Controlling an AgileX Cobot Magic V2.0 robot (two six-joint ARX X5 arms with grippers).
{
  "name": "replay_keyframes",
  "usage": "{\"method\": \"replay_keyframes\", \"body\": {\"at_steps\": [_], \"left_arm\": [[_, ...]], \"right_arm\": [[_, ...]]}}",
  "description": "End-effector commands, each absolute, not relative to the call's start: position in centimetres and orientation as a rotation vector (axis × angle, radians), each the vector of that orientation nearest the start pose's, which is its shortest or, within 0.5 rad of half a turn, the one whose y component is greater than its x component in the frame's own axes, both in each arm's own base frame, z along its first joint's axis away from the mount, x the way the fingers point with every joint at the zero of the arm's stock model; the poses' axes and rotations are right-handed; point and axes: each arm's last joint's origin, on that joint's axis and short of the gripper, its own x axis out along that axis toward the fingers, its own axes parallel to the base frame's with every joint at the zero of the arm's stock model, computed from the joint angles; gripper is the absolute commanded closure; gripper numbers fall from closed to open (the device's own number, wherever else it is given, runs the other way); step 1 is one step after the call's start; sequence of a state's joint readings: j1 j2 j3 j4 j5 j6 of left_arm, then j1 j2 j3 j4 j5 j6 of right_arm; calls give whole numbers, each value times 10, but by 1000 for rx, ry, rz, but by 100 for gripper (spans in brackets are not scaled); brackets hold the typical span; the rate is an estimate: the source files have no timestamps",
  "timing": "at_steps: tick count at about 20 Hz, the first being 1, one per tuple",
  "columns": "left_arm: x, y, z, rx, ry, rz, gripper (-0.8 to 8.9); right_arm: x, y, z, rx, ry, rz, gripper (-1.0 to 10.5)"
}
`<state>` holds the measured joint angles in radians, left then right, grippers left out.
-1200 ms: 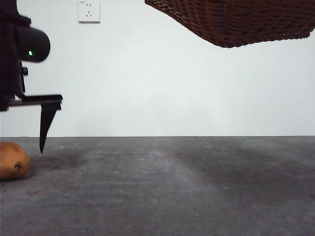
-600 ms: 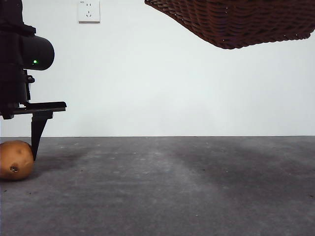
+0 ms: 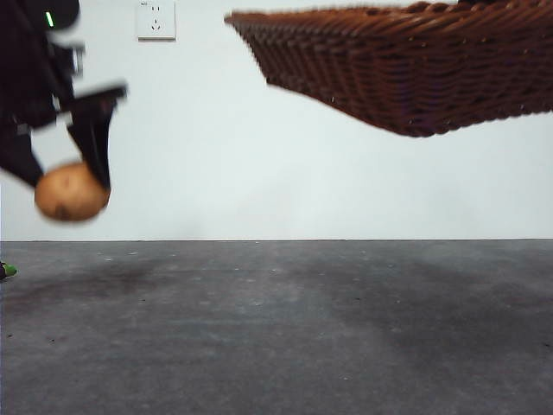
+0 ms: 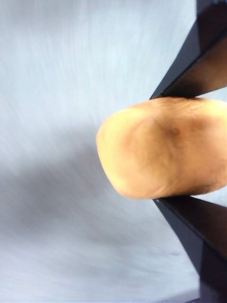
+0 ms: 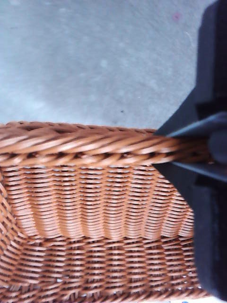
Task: Help me put the vegetables on the table into the basket
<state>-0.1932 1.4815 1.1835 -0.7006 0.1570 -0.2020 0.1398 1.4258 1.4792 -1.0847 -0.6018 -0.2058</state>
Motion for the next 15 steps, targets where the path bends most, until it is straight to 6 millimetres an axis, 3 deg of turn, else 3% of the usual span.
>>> {"method": "replay_keyframes", "body": {"at_steps": [1,5,8,12,15], "left_arm": [[273,-65,299,-51,906,-388,821],[227,-76,343,-18,724,-602,820],[194,-100,357,64,670,-766,819],[181,-144,343,220,724,-950,820],[198,-165,311,351,860,-932,820]], "right_arm": [[275,63,350,93,1000,769,959],[290,97,323,41,1117,765,959],[298,137,302,28,1171,808,959],[292,185,288,-26,1169,867,958],[285,194,289,-44,1175,888,958]]}}
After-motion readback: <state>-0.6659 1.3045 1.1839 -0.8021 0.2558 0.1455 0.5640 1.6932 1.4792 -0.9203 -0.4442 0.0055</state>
